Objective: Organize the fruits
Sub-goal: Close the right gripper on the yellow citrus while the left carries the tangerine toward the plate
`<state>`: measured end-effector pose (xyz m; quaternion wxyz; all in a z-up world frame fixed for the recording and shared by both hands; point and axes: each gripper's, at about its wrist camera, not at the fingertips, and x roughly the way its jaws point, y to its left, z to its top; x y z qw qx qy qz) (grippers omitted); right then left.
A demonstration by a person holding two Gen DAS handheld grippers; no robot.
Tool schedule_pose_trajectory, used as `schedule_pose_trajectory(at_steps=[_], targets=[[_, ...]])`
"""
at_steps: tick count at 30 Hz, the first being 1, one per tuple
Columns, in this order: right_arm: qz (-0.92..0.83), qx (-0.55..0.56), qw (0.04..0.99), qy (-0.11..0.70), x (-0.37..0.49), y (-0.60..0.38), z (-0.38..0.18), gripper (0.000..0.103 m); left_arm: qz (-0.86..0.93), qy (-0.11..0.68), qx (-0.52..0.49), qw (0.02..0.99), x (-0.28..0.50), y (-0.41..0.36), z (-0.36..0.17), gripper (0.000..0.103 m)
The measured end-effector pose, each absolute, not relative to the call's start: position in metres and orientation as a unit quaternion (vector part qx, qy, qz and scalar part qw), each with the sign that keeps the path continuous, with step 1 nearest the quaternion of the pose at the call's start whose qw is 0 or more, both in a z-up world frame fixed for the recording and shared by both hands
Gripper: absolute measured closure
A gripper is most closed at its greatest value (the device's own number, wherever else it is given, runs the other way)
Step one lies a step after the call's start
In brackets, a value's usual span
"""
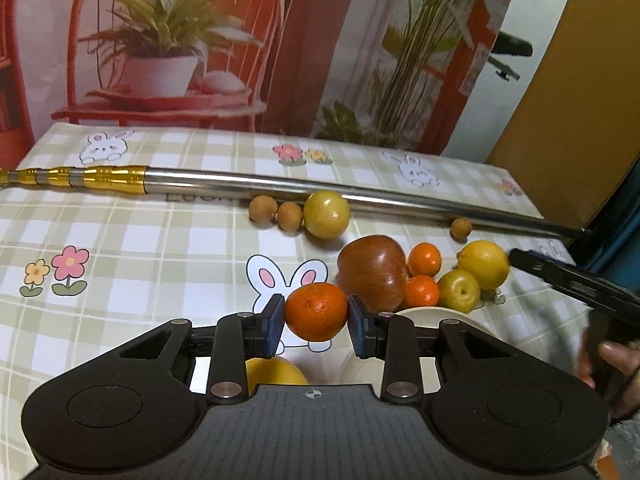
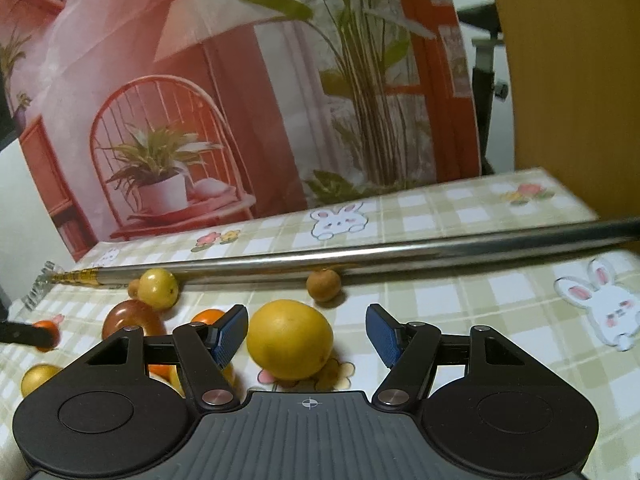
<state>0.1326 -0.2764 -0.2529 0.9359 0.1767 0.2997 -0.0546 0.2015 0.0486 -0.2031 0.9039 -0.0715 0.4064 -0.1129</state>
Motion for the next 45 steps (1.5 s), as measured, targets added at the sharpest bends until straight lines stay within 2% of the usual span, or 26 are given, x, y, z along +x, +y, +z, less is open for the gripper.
schedule_pose_trajectory(at_steps=[9, 12, 45], targets=[[-0.033, 0.221, 0.918, 0.326, 0.167, -0.279, -0.277, 0.040, -0.120, 0.389, -0.068, 0.911, 0.184, 0.040, -0.198, 0.067], [-0.025, 0.234, 0.910, 0.342, 0.172, -0.278, -0.282, 0.051, -0.123, 0.389, -0.068, 0.910, 0.181, 0.039, -0.200, 0.067], [-0.053, 0.239, 0.912, 0.328, 0.085, -0.270, -0.255, 0.053, -0.147, 0.382, -0.018, 0.912, 0.150, 0.019, -0.203, 0.067]])
